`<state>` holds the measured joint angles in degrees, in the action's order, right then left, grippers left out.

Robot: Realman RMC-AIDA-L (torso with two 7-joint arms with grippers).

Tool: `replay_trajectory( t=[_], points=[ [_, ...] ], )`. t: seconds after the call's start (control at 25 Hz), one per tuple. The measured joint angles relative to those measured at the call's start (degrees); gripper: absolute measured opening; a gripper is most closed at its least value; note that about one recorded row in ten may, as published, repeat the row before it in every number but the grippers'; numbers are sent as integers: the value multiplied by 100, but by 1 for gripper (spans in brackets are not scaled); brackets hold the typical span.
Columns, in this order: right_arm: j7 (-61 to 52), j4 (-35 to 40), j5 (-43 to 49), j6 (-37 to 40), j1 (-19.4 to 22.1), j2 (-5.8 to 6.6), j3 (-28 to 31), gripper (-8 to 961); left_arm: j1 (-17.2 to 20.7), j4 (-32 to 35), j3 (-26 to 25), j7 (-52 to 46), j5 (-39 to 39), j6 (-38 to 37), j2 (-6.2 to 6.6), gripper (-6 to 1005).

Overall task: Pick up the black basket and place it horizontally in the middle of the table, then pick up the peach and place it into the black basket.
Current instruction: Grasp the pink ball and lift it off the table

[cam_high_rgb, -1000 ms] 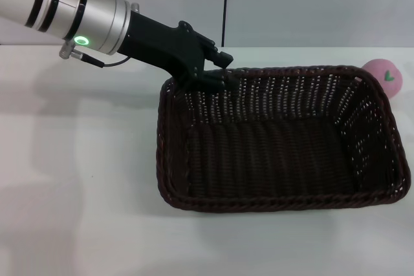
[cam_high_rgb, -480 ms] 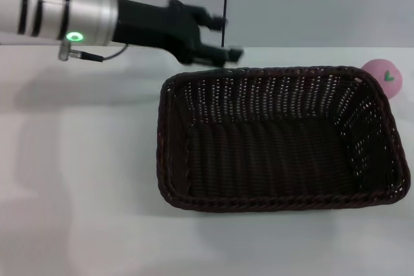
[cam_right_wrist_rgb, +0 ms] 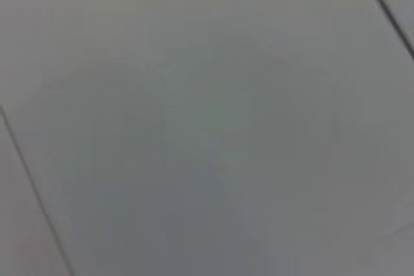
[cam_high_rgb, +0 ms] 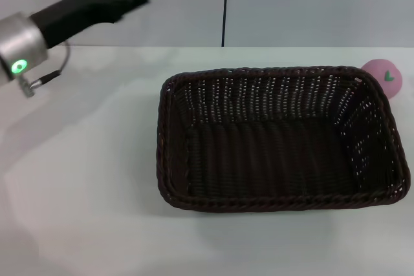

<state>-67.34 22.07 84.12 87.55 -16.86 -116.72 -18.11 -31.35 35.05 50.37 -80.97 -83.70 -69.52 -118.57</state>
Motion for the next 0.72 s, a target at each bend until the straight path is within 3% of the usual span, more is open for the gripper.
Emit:
replay_trajectory(
  t=[0.04, 0.08, 0.12, 0.2, 0.28, 0.44, 0.72],
  points=[
    [-330, 211, 269, -38, -15, 57, -1, 511, 243, -394, -23, 647, 853, 8, -7, 750],
    [-690, 446, 561, -66, -41, 133, 1, 511, 243, -394, -23, 647, 853, 8, -7, 750],
    [-940, 627, 768, -76, -64, 182, 1, 511, 374, -653, -12, 1075, 1362, -6, -17, 750],
    [-1651, 1129, 1378, -87, -148, 301, 13, 510, 374, -653, -12, 1075, 1362, -6, -17, 750],
    [-2263, 1646, 1888, -75, -227, 366, 19, 510, 577, -1306, 15, 1890, 2461, -202, -13, 750],
    [-3265, 2566, 2824, -45, -458, 463, 0, 509, 633, -1568, 5, 2097, 2695, -271, -4, 750],
    [-4631, 3027, 4748, 98, -1363, 840, -2, 510, 621, -1631, 26, 2066, 2724, -311, -1, 750]
  ],
)
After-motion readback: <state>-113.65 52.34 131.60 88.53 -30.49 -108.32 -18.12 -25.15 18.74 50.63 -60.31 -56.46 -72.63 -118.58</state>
